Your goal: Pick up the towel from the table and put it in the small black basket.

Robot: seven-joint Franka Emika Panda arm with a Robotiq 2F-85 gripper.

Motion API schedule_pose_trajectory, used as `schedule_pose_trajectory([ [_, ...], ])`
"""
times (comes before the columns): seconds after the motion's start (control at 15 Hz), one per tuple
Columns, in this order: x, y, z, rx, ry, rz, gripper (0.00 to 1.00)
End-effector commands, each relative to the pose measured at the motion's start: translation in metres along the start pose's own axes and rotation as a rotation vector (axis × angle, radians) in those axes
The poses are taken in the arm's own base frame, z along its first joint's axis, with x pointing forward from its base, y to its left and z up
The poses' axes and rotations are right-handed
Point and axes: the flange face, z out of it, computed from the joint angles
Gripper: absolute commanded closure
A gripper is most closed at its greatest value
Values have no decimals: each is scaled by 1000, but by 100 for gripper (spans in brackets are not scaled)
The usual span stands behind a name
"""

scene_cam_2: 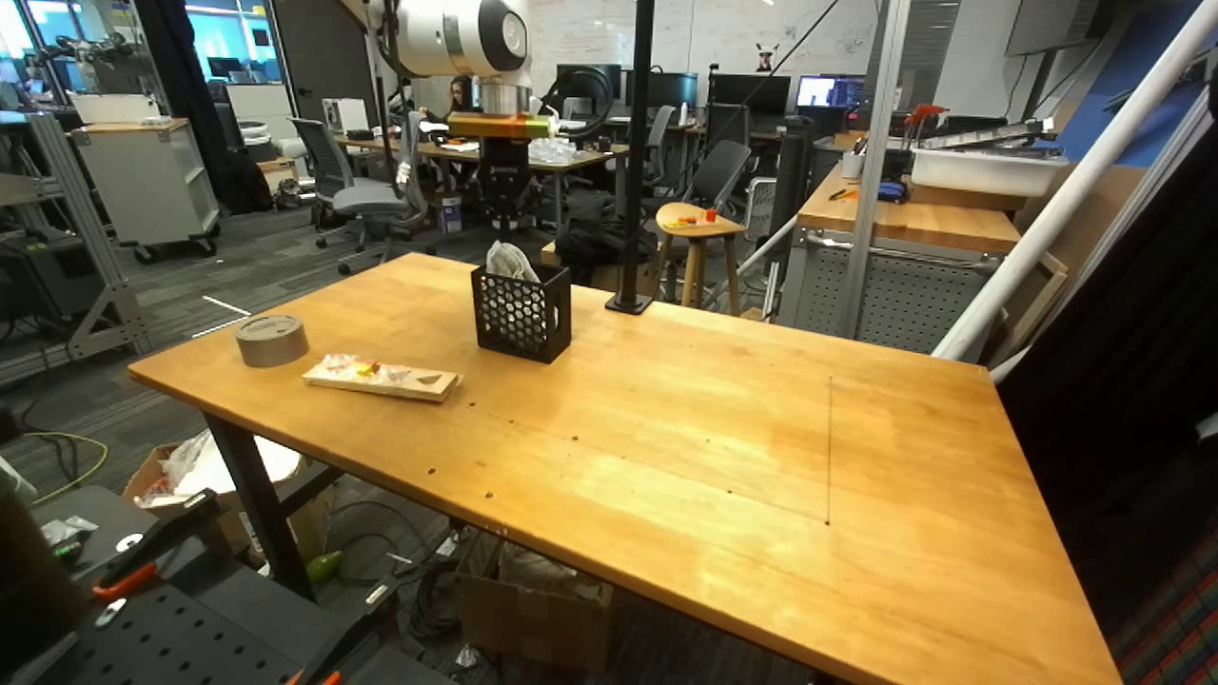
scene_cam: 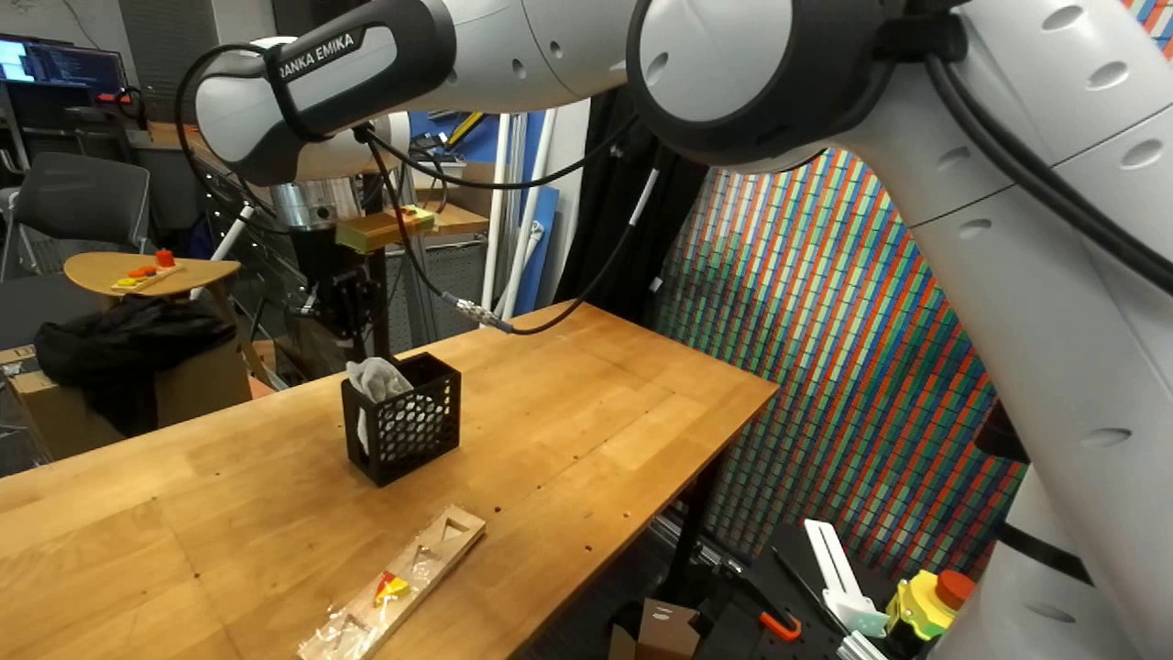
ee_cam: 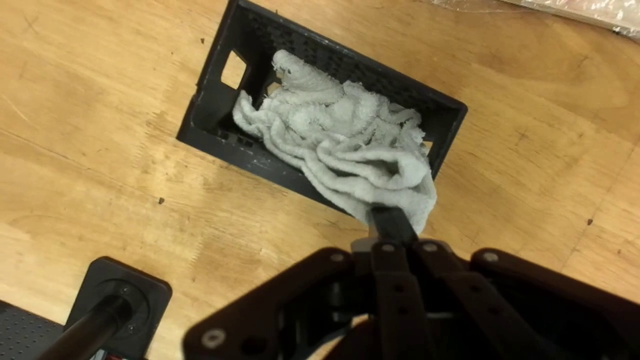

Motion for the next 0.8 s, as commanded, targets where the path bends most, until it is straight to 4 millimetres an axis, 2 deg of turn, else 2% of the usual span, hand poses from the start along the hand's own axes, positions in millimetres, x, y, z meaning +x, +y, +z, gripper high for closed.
schedule_pose_trajectory([
  [0.0,-8,4,1,18,19,38,99],
  [0.4,-16,6,17,33,4,68,99],
  [0.73,-17,6,18,30,2,66,99],
])
